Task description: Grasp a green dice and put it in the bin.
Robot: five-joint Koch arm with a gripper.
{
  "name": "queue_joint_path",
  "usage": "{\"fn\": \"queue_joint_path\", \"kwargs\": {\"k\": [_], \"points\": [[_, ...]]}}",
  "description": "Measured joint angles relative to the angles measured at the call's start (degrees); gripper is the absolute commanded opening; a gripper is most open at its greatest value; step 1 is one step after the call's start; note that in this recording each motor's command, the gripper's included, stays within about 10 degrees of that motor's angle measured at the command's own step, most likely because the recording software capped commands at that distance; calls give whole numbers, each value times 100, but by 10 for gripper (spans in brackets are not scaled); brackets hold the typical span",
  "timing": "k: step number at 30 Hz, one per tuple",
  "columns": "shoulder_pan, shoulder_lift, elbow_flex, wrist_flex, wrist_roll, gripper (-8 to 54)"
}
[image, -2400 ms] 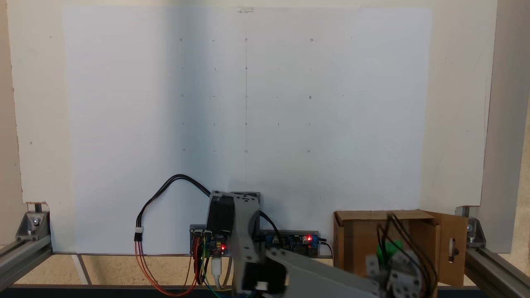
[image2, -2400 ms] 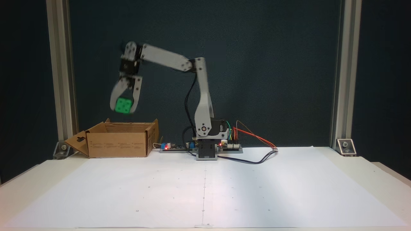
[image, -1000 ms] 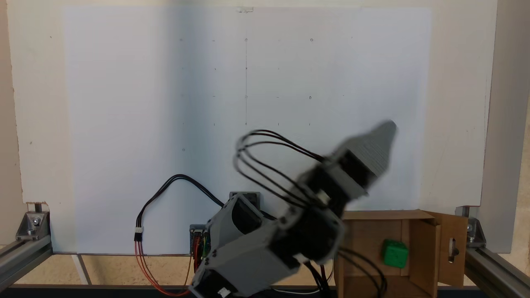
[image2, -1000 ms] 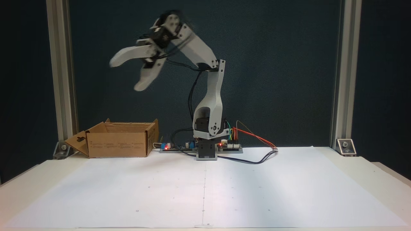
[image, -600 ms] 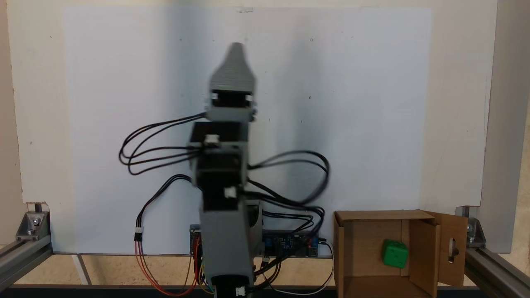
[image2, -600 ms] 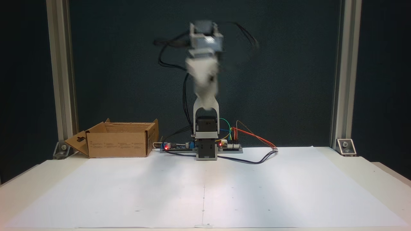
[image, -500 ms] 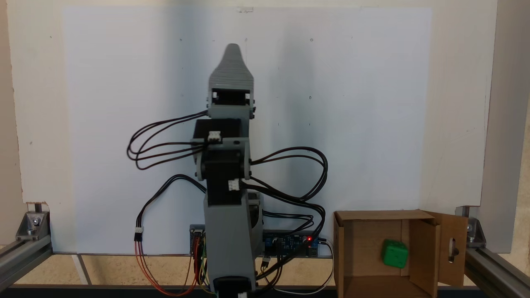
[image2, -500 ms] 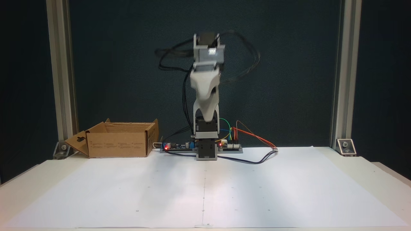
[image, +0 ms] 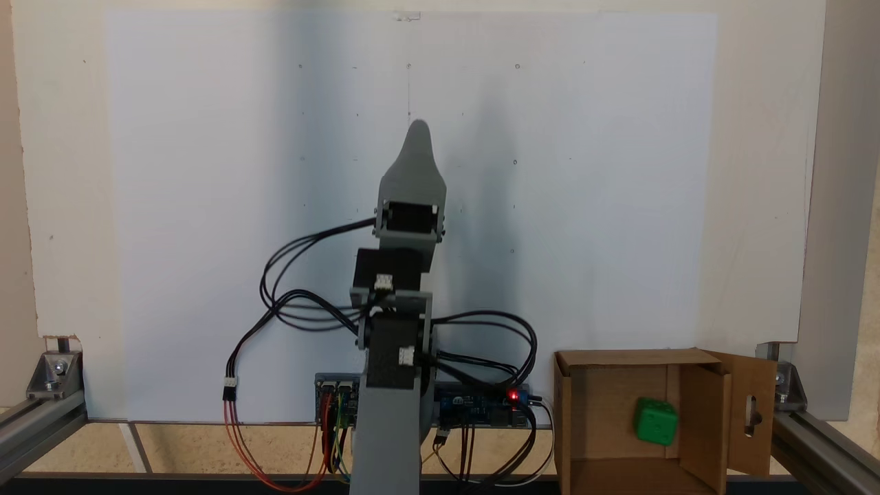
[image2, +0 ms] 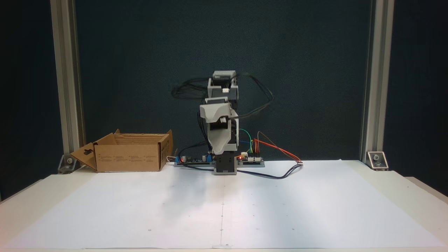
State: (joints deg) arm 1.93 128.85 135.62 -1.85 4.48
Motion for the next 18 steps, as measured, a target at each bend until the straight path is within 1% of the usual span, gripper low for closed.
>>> {"fn": "queue_joint_path", "kwargs": {"k": [9,18], "points": [[-211,44,1635,-2215,0,457],[-237,53,2505,-4342,0,446]]}}
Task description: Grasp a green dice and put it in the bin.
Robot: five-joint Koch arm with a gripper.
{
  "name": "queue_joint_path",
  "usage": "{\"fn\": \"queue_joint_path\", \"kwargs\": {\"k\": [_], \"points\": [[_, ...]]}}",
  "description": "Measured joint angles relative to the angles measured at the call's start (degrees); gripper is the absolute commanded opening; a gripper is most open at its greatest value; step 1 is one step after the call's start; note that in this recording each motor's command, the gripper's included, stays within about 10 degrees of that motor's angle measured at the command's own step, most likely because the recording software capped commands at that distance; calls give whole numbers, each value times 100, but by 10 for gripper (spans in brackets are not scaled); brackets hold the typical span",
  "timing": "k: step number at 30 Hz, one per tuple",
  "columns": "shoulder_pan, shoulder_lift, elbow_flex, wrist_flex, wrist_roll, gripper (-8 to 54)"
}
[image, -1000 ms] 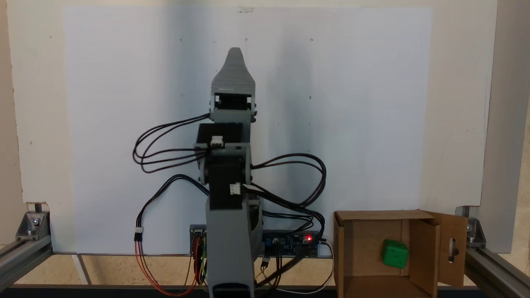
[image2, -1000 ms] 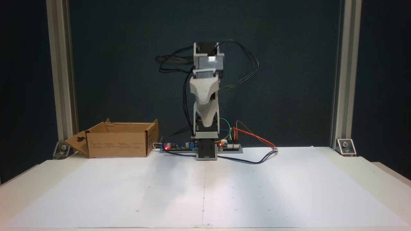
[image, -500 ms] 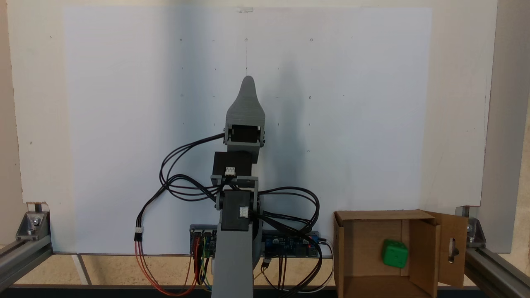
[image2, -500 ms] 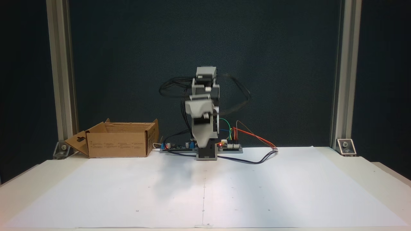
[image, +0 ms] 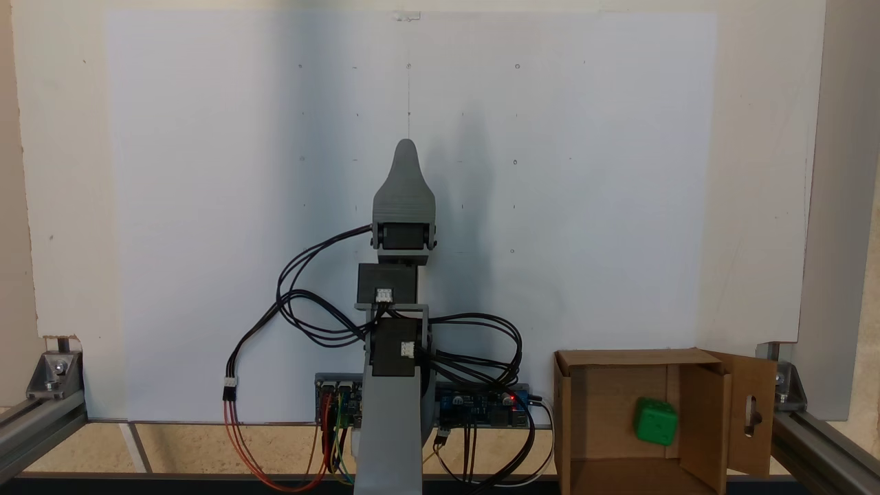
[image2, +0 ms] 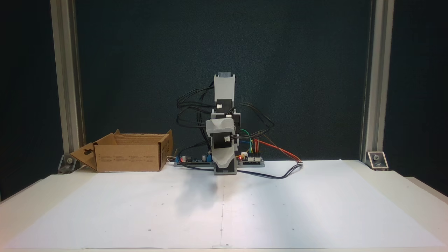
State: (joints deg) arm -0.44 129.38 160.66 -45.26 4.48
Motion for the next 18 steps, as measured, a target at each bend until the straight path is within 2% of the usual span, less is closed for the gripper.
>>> {"fn": "queue_joint_path", "kwargs": {"k": [18], "points": [[0,0,1564,-3858,0,443]]}}
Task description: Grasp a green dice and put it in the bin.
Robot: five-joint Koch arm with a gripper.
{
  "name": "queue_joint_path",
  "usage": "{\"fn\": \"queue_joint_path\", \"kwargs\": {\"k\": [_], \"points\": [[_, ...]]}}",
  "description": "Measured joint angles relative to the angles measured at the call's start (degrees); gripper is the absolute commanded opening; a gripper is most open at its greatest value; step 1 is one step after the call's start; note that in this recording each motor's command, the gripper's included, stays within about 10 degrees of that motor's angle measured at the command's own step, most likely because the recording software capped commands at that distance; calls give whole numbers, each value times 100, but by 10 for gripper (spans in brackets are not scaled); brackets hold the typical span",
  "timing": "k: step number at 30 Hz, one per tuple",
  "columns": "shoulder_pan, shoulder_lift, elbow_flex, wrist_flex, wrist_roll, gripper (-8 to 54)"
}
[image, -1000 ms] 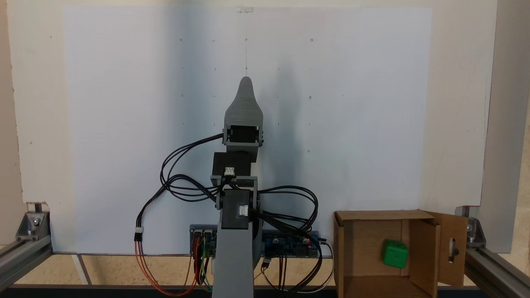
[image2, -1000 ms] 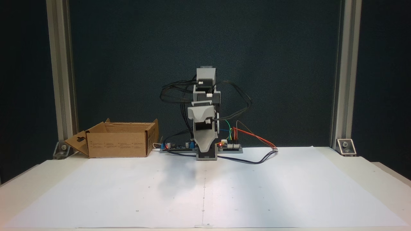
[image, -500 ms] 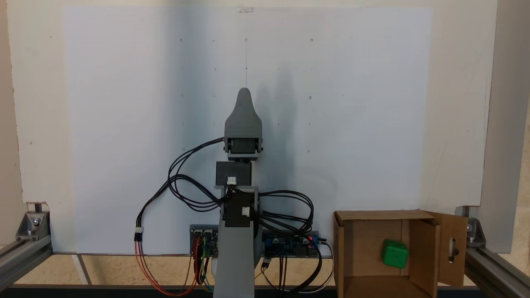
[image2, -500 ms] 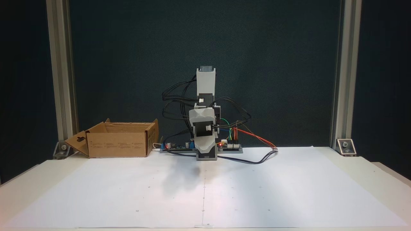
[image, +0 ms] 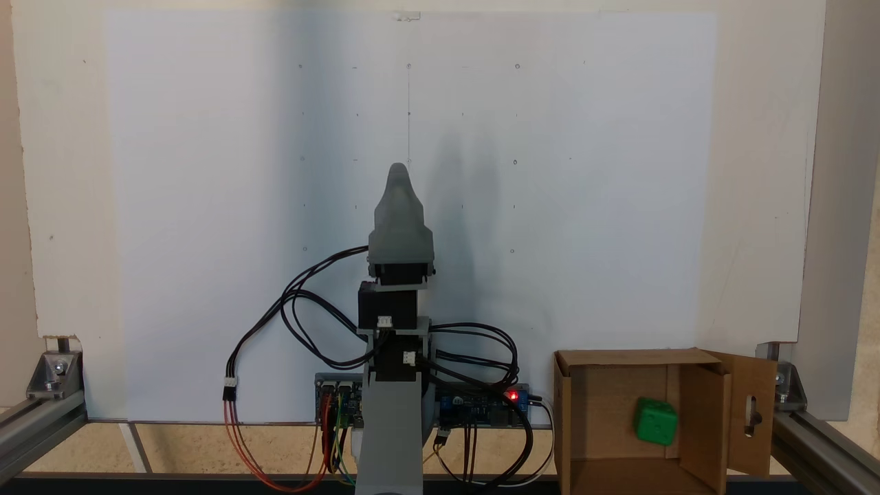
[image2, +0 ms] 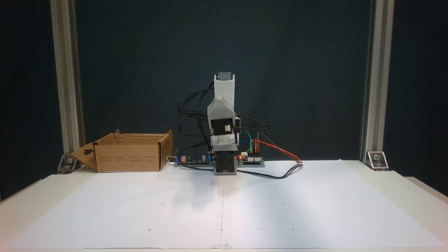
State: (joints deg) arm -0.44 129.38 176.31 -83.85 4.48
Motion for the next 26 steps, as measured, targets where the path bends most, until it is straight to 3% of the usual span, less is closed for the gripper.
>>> {"fn": "queue_joint_path", "kwargs": {"k": [26], "points": [[62,0,0,-202,0,445]]}}
